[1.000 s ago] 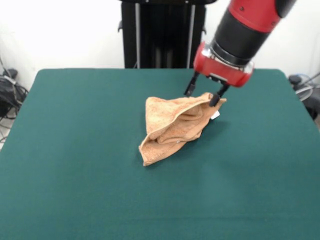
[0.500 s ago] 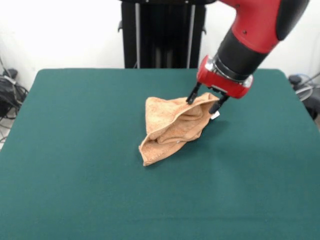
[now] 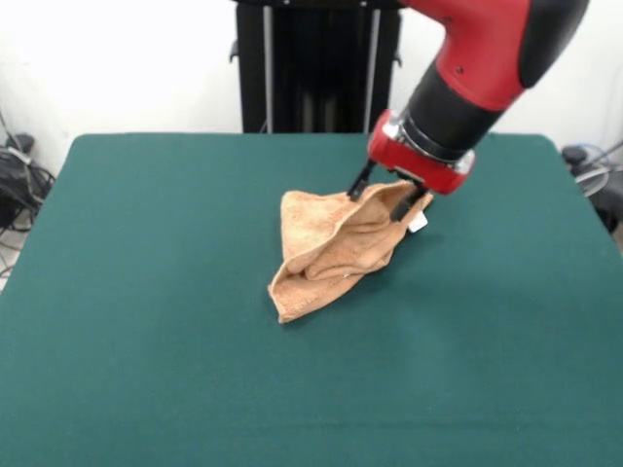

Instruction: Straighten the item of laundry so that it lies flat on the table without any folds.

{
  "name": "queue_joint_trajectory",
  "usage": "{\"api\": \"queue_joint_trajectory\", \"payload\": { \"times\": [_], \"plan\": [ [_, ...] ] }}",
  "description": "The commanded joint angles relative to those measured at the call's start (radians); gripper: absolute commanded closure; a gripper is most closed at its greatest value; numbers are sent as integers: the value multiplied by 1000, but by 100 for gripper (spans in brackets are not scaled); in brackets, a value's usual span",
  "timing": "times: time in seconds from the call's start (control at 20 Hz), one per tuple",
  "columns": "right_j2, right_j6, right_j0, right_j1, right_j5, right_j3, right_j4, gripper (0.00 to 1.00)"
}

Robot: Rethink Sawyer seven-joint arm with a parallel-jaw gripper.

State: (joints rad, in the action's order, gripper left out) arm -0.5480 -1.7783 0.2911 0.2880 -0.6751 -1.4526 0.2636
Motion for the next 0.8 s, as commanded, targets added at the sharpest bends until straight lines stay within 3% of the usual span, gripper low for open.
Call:
{"api": "queue_joint_trajectory", "payload": {
  "times": [0.05, 0.45, 0.8],
  "plan": [
    [-26, -379, 10, -29, -53, -38, 55, 0],
    [-153, -476, 72, -67, -212, -3, 49, 0],
    [-153, -511, 77, -73, -242, -1, 48, 0]
  ]
}}
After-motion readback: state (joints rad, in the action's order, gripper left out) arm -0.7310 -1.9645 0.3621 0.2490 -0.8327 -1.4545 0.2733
